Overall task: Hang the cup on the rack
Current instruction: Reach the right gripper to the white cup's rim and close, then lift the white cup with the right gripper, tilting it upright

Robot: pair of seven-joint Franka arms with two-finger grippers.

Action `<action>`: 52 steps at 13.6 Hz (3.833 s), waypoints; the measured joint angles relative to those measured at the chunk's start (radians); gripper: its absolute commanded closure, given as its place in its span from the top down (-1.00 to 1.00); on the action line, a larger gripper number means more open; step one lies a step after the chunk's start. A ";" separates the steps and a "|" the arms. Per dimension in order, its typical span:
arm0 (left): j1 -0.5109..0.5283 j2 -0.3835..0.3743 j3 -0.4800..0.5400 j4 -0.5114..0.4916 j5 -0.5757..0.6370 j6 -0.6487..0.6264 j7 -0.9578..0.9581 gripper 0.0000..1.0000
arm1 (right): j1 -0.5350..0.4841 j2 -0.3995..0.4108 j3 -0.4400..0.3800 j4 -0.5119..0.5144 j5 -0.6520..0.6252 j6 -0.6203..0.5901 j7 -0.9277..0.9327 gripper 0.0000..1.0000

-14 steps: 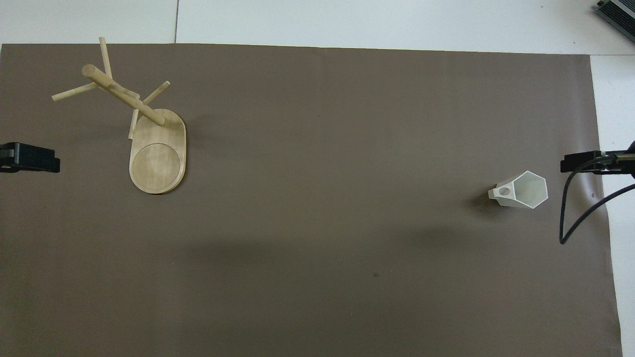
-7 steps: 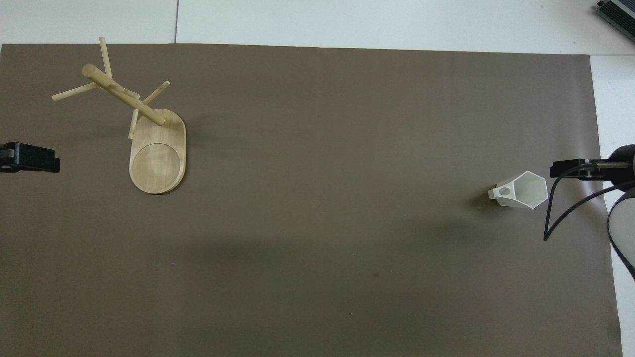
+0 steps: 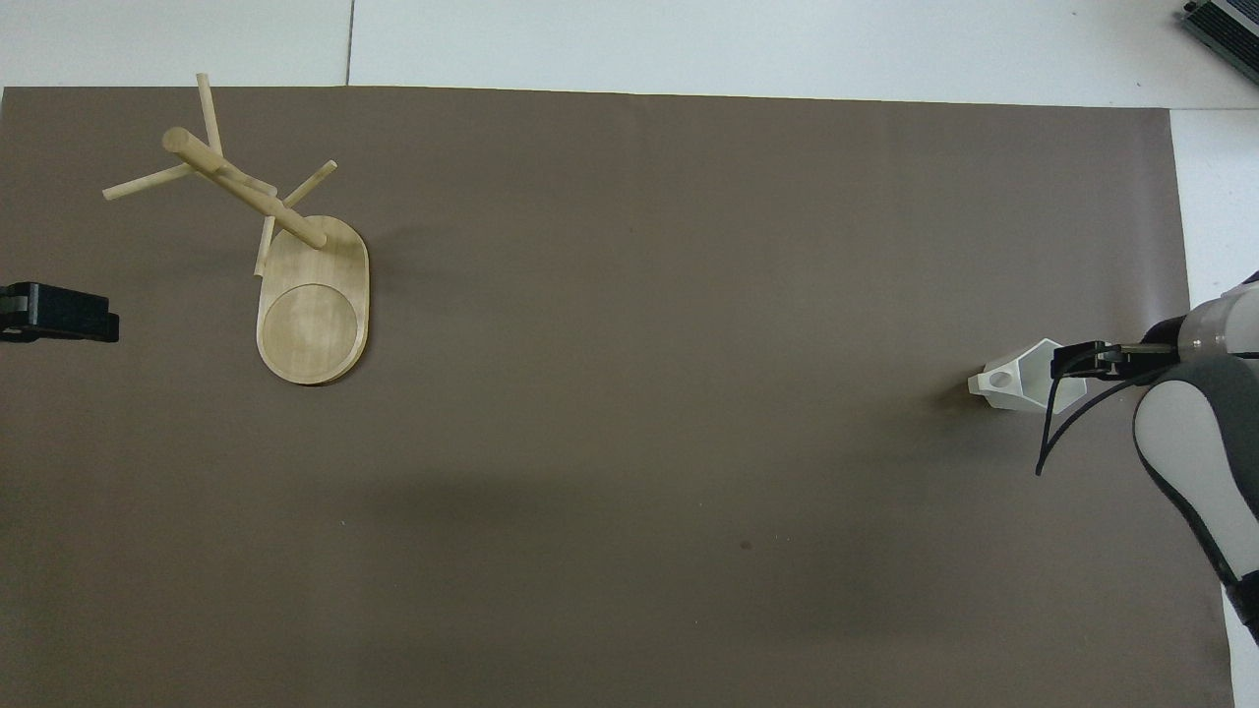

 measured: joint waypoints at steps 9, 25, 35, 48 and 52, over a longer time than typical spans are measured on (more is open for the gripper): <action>0.000 0.000 0.000 0.000 0.000 0.000 0.000 1.00 | -0.028 0.017 -0.003 -0.086 0.000 0.156 -0.079 1.00; 0.000 0.000 0.000 0.000 0.000 0.000 0.000 1.00 | -0.047 0.062 -0.004 -0.095 0.000 0.174 -0.080 0.21; 0.000 0.000 0.000 -0.001 0.000 -0.010 0.000 1.00 | -0.046 0.061 0.003 -0.094 0.000 0.120 -0.079 -1.00; 0.010 0.000 -0.008 -0.006 -0.028 -0.017 0.000 1.00 | -0.046 0.054 0.004 -0.020 0.001 -0.006 -0.076 -1.00; 0.006 0.000 -0.016 -0.006 -0.035 -0.017 0.000 1.00 | -0.046 0.052 0.004 0.029 0.001 -0.063 -0.070 -1.00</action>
